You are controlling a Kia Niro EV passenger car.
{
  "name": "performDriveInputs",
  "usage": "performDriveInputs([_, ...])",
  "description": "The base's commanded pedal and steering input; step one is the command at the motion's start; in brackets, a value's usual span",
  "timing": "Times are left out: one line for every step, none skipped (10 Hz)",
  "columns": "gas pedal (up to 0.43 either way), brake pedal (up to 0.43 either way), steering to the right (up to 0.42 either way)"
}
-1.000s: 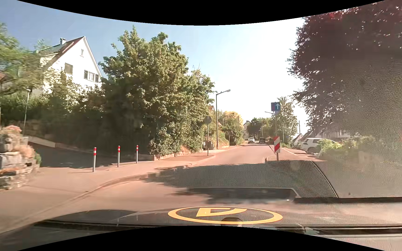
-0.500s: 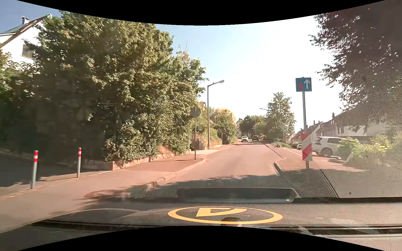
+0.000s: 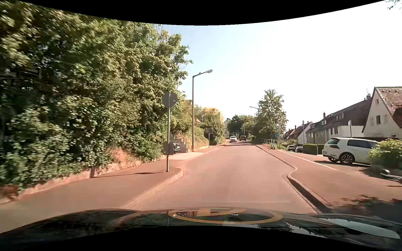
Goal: Follow the waypoints while adhering to traffic rules and regulations
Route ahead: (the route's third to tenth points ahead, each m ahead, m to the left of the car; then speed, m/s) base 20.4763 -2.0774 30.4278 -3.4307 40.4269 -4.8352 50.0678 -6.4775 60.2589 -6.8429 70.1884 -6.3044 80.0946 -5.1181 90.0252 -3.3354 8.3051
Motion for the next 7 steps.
performDriveInputs([0.177, 0.000, 0.075])
performDriveInputs([0.177, 0.000, 0.075])
performDriveInputs([0.177, 0.000, 0.071])
performDriveInputs([0.177, 0.000, 0.065])
performDriveInputs([0.177, 0.000, 0.062])
performDriveInputs([0.177, 0.000, 0.061])
performDriveInputs([0.177, 0.000, 0.059])
